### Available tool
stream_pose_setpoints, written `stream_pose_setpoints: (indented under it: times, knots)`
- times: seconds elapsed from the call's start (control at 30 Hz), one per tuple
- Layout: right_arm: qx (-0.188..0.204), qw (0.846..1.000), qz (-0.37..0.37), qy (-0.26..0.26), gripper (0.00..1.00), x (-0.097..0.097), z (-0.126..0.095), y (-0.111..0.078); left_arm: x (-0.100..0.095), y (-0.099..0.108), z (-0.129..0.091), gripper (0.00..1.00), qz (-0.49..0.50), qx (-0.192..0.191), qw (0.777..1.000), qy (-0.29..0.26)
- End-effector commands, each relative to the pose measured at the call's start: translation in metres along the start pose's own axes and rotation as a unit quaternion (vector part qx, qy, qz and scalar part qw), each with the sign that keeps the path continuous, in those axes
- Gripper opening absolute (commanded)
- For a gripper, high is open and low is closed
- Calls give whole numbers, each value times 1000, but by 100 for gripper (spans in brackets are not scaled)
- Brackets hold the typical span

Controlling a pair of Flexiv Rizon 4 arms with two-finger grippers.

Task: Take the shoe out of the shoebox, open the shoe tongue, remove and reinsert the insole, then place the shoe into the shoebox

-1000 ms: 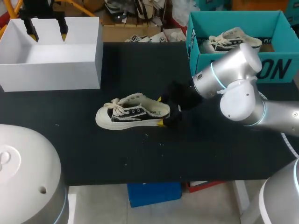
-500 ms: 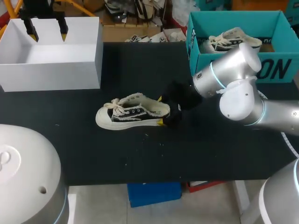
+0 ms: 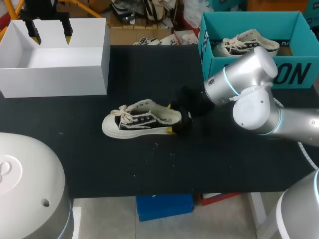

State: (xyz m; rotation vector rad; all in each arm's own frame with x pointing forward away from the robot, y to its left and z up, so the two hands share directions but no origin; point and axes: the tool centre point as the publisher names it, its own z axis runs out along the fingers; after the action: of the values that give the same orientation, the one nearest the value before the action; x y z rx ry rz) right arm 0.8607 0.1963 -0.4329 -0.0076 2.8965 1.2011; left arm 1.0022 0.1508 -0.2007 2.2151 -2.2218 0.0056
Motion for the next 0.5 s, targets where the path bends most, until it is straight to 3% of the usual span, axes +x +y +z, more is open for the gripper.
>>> stream_pose_setpoints:
  times: [0.03,0.37,0.5]
  knots:
    - [3,1000,-1,10,0,-1,-2,1,1,1,-1,100,-1,-1,1000,-2]
    - [3,1000,-1,10,0,-1,-2,1,1,1,-1,100,-1,-1,1000,-2]
    - [3,1000,-1,10,0,-1,-2,1,16,10,-7,100,-23,20,999,-19]
